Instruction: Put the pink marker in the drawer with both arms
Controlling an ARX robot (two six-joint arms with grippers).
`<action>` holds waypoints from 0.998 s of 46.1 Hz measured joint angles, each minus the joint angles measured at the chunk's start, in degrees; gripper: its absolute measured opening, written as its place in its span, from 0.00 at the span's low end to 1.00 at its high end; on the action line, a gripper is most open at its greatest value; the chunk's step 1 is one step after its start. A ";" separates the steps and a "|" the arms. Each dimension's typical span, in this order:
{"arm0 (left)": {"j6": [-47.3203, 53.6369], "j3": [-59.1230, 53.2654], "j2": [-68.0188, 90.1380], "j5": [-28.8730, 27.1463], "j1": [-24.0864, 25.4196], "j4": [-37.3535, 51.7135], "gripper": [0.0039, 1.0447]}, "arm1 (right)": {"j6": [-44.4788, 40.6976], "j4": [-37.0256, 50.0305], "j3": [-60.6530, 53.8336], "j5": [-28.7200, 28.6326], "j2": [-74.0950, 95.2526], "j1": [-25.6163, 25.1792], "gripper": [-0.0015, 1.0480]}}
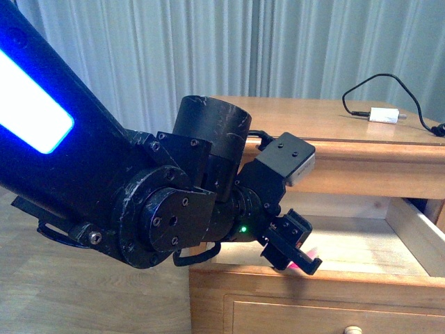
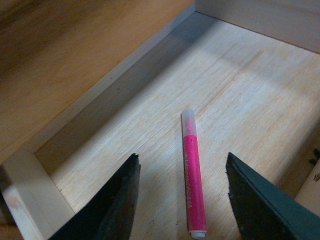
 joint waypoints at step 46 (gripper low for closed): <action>-26.95 -56.81 -91.84 4.46 30.08 -16.83 0.94 | 0.00 0.00 0.00 0.00 0.02 0.00 0.92</action>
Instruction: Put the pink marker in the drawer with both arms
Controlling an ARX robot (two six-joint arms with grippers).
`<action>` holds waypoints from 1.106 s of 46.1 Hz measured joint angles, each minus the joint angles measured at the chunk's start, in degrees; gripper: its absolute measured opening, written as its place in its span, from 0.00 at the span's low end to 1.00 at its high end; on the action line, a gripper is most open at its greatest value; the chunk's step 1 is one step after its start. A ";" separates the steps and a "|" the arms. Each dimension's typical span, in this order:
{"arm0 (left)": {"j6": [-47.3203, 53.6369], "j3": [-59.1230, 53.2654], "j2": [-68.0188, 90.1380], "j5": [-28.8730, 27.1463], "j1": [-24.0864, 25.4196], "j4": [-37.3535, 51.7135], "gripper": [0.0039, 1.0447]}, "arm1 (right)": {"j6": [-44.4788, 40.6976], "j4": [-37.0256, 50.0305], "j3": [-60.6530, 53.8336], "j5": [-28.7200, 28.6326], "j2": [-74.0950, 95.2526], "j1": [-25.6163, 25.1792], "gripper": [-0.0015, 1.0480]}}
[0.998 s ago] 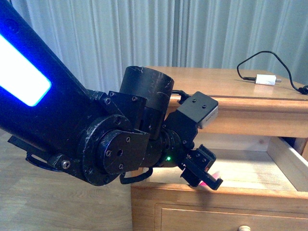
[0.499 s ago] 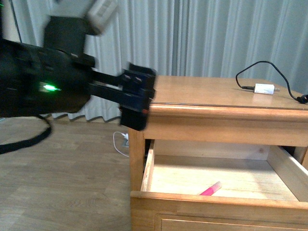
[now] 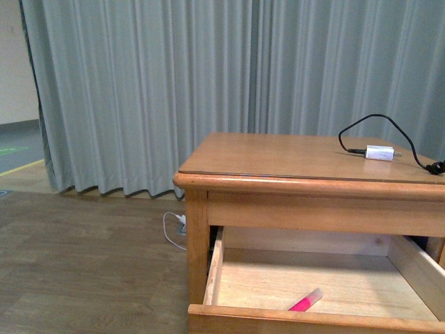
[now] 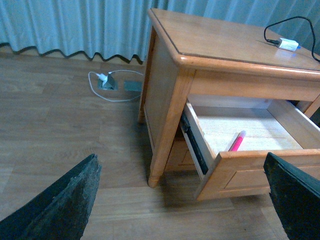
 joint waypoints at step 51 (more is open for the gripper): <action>5.42 -13.99 -28.74 -15.39 -0.20 -9.60 0.04 | 0.02 -0.04 -0.02 0.17 -0.02 0.00 0.92</action>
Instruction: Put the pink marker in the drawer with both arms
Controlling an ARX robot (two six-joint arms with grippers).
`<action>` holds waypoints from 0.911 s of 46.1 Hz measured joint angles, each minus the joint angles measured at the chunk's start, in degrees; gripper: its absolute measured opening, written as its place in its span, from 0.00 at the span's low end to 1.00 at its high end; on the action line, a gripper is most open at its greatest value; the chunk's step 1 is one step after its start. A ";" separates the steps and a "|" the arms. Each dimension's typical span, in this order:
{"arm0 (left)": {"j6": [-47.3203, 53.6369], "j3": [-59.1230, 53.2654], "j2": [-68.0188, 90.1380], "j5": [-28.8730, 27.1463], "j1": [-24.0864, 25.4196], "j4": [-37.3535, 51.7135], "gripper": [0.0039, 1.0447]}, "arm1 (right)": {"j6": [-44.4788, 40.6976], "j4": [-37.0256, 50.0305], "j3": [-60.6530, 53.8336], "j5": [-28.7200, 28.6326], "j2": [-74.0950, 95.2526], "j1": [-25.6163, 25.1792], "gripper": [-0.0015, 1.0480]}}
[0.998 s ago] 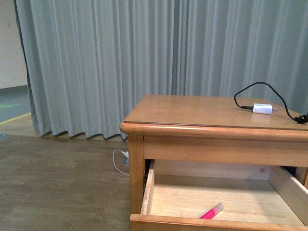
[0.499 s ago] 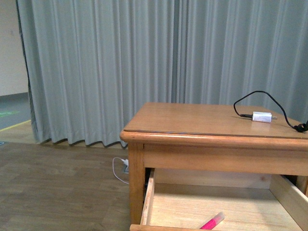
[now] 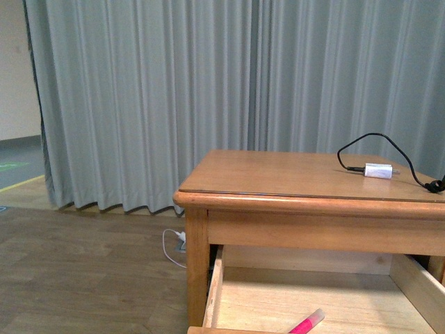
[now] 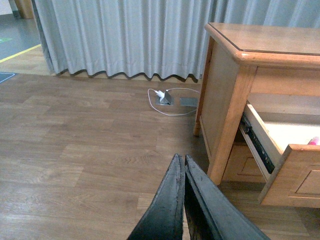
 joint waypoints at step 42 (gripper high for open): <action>0.15 -0.02 0.00 0.00 0.00 0.00 0.94 | -7.17 -7.63 -5.51 6.84 1.99 -2.86 0.92</action>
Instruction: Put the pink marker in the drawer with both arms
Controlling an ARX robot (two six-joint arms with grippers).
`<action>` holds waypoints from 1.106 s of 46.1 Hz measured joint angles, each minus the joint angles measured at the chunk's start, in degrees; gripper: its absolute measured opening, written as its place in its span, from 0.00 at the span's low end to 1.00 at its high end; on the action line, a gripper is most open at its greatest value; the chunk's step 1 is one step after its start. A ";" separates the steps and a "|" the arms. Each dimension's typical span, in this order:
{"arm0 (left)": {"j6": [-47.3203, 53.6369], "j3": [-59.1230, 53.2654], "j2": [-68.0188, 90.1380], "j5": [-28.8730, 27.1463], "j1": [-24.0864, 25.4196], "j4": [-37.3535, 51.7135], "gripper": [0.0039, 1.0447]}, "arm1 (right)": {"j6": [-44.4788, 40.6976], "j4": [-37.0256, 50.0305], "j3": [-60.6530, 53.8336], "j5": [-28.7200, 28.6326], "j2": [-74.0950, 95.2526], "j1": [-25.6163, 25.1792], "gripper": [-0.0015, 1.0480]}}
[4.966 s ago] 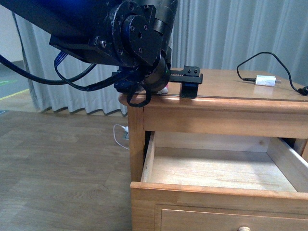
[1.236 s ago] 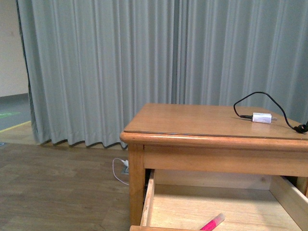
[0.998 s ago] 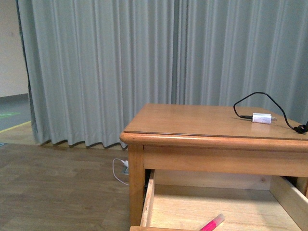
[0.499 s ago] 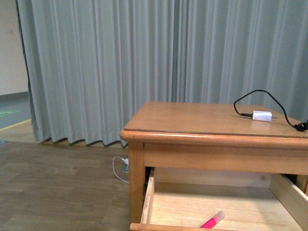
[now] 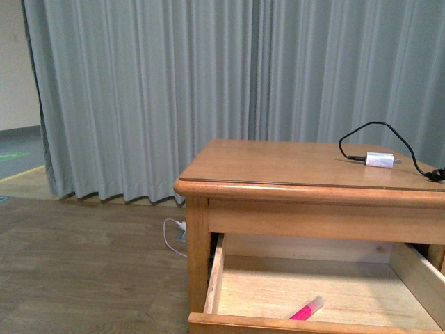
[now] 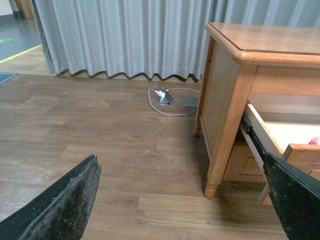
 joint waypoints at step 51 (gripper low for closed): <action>0.02 0.02 -0.02 0.00 0.00 0.00 0.94 | -13.51 62.97 13.75 -13.40 62.36 -20.26 0.92</action>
